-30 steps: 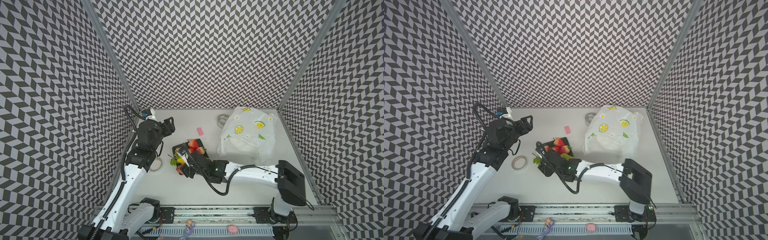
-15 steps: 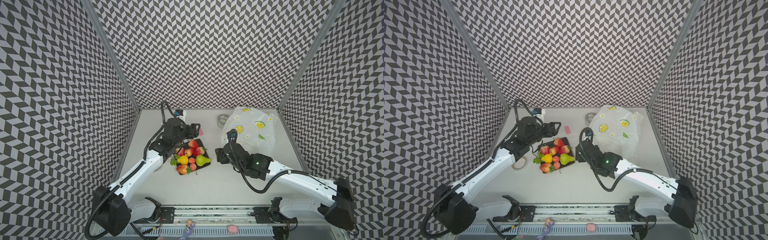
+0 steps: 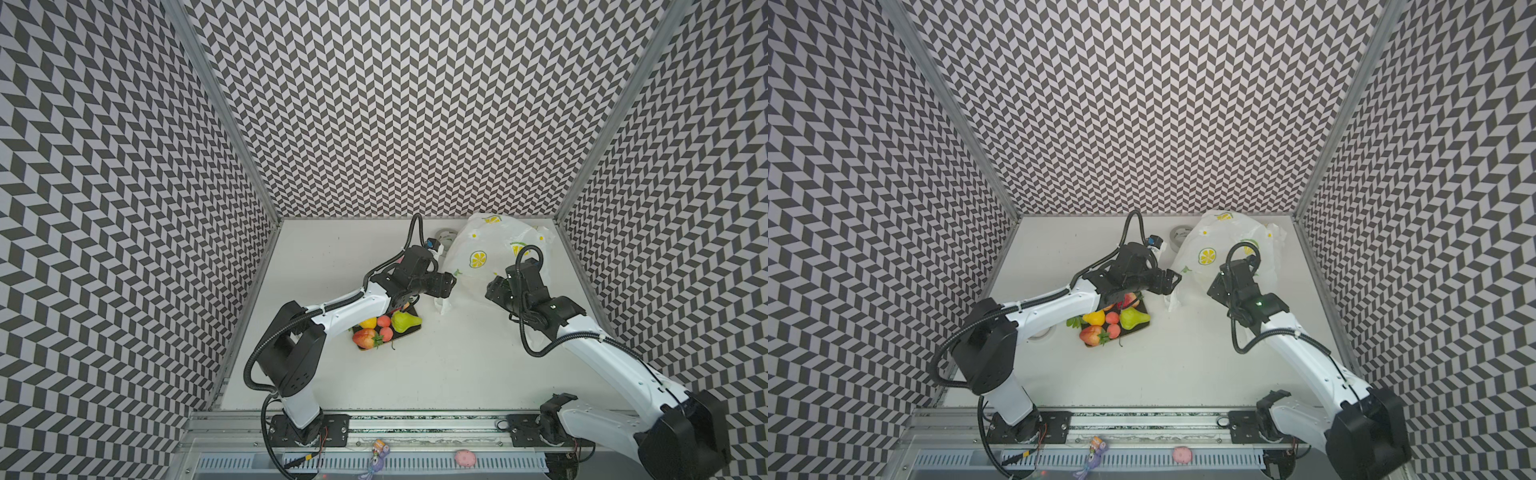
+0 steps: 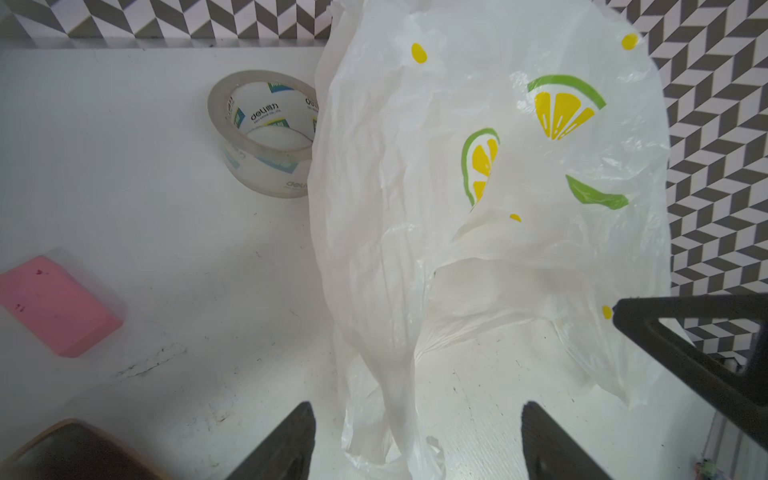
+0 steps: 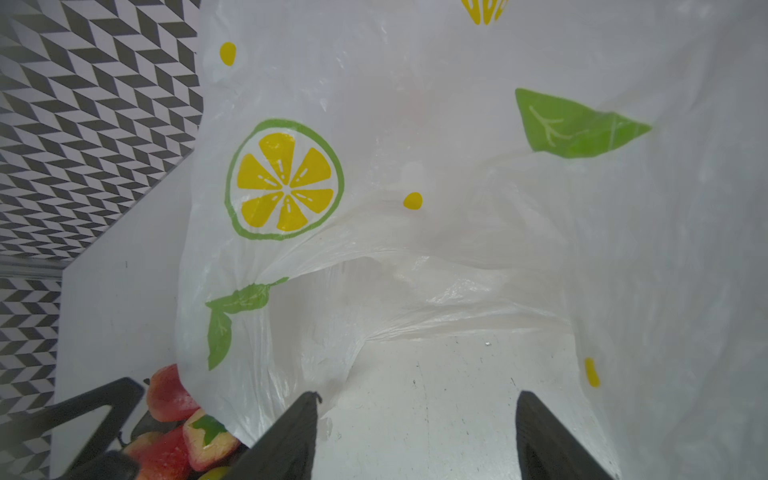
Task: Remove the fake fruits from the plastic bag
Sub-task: 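Move the right gripper back to the bag mouth beside the left gripper, then reach the right gripper into the bag toward a yellow pear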
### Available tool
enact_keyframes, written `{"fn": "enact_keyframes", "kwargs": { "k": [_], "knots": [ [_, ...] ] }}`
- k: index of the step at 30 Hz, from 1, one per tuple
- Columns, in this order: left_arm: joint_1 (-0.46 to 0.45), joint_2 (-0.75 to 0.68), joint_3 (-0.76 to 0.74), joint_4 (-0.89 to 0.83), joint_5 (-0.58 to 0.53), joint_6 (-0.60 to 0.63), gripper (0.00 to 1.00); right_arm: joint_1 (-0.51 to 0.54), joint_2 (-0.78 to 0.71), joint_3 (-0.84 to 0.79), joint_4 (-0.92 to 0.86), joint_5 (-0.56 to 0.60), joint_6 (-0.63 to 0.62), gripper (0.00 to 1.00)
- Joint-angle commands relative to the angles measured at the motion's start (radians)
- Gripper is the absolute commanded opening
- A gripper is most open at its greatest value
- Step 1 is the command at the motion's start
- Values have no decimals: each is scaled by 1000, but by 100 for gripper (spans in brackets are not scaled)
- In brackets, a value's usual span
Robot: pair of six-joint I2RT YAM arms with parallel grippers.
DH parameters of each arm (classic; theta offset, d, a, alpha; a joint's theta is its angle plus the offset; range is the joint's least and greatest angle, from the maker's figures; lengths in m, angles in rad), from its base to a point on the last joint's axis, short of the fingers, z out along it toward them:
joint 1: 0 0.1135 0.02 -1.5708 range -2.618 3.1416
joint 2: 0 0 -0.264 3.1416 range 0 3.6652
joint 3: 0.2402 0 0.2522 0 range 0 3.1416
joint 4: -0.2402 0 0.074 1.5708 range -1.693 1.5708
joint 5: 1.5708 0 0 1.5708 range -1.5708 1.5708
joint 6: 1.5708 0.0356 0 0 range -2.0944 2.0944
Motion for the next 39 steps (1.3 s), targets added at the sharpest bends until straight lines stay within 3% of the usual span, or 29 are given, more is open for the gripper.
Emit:
{"fn": "enact_keyframes", "kwargs": {
  "k": [1, 7, 10, 13, 18, 24, 27, 34, 39],
  "knots": [
    [-1, 62, 52, 4, 24, 20, 79, -6, 27, -22, 196, -172, 91, 76],
    [0, 163, 110, 7, 63, 19, 75, -11, 73, -106, 313, -216, 149, 76],
    [-1, 187, 127, 7, 75, 25, 64, -15, 97, -126, 380, -270, 125, 75],
    [-1, 192, 134, 12, 86, 26, 46, -13, 131, -116, 381, -305, 56, 71],
    [-1, 165, 141, 33, 107, 23, 24, -13, 120, -136, 400, -235, -108, 63],
    [-1, 130, 177, 29, 136, 29, 7, 5, 64, -165, 452, -120, -434, 61],
    [0, 117, 187, 27, 156, 30, 0, 71, -14, -176, 490, -2, -732, 60],
    [0, 103, 205, 45, 196, 23, 0, 84, -106, -242, 530, -34, -1424, 59],
    [4, 99, 218, 44, 200, 31, 0, 73, -45, -280, 558, 106, -1617, 57]
  ]
}}
